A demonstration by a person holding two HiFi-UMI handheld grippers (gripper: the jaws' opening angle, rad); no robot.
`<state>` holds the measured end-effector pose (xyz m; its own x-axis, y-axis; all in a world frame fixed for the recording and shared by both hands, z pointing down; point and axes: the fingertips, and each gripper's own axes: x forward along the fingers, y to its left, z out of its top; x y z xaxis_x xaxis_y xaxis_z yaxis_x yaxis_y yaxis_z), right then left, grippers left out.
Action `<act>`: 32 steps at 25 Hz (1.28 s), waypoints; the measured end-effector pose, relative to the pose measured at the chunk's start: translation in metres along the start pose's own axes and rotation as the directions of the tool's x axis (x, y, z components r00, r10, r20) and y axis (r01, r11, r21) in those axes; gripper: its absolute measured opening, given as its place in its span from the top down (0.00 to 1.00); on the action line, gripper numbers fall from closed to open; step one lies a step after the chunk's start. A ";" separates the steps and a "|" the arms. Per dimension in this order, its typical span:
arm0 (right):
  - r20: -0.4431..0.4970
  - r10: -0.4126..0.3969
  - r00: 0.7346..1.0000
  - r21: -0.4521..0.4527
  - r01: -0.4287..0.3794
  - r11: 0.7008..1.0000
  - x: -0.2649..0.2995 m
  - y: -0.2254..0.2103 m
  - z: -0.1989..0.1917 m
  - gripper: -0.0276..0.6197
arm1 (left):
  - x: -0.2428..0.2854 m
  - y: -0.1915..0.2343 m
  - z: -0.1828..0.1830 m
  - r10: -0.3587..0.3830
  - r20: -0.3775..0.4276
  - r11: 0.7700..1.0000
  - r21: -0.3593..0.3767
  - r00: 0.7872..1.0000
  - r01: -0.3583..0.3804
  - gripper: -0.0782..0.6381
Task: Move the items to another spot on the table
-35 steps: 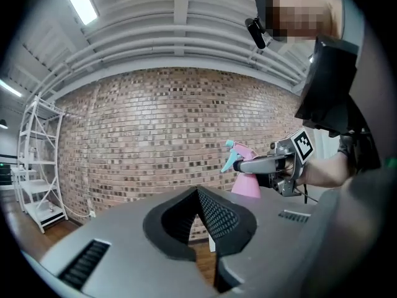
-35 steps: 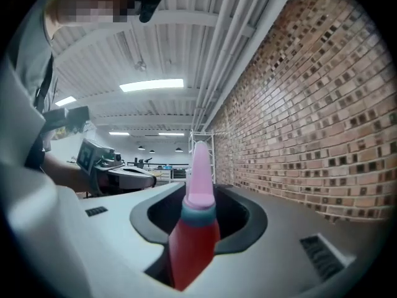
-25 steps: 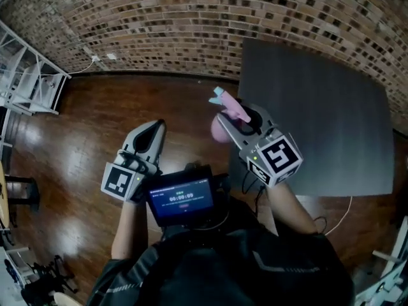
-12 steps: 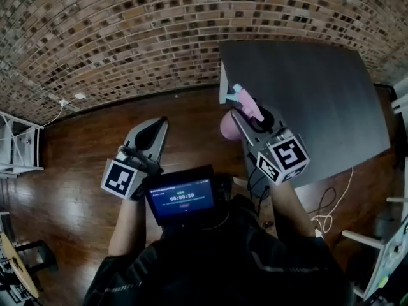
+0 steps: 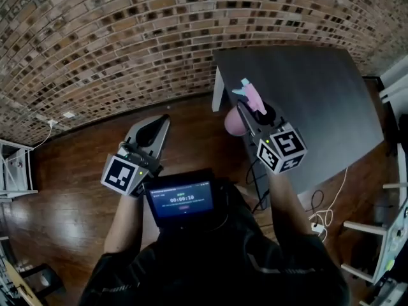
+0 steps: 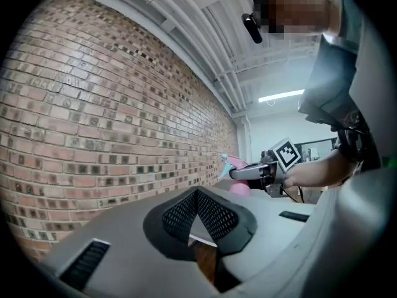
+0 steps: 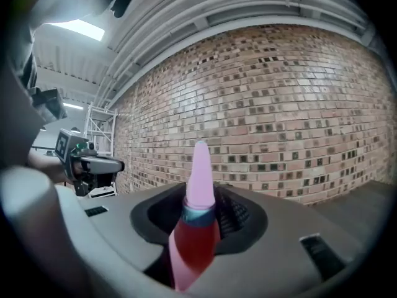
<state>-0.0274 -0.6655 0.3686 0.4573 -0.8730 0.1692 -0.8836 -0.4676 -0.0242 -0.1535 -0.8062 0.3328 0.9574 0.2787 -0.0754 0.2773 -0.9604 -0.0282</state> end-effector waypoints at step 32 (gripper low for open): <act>-0.010 -0.196 0.981 -0.031 0.195 0.980 0.189 -0.229 -0.146 0.73 | 0.196 0.076 -0.096 -0.172 -0.058 0.985 0.007 0.983 0.173 0.90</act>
<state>0.2472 -0.7033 0.5502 0.6204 -0.7633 0.1804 -0.7800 -0.6245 0.0399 0.0630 -0.8251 0.4111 0.8985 0.4388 -0.0118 0.4378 -0.8978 -0.0481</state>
